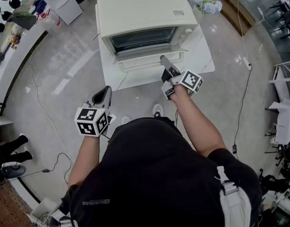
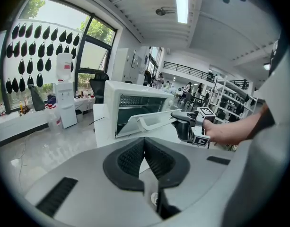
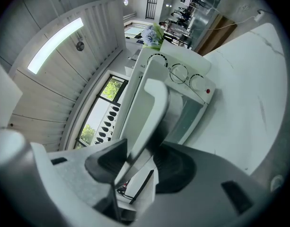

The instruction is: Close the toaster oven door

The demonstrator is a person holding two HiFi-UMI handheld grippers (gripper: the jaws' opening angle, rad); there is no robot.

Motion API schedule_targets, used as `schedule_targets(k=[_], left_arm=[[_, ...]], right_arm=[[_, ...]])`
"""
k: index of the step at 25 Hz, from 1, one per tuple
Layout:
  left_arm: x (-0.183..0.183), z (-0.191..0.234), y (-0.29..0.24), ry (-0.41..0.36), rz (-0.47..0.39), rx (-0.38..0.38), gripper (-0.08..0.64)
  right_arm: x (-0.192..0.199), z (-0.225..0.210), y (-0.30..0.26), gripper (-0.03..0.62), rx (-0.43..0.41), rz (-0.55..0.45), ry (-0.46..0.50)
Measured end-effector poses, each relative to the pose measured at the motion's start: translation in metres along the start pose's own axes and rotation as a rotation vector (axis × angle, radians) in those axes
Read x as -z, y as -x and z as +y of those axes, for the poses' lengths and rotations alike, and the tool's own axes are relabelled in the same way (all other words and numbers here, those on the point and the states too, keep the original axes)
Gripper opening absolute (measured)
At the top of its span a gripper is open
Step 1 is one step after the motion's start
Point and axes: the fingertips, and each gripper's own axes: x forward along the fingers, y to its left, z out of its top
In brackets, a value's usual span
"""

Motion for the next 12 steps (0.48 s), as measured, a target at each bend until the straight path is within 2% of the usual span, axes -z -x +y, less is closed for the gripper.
schedule_targets(k=[12], left_arm=[[-0.002,0.002,0.000,0.017,-0.015,-0.025,0.003]], right_arm=[[-0.010,0.009,-0.011,0.167,-0.036,-0.002,0.003]])
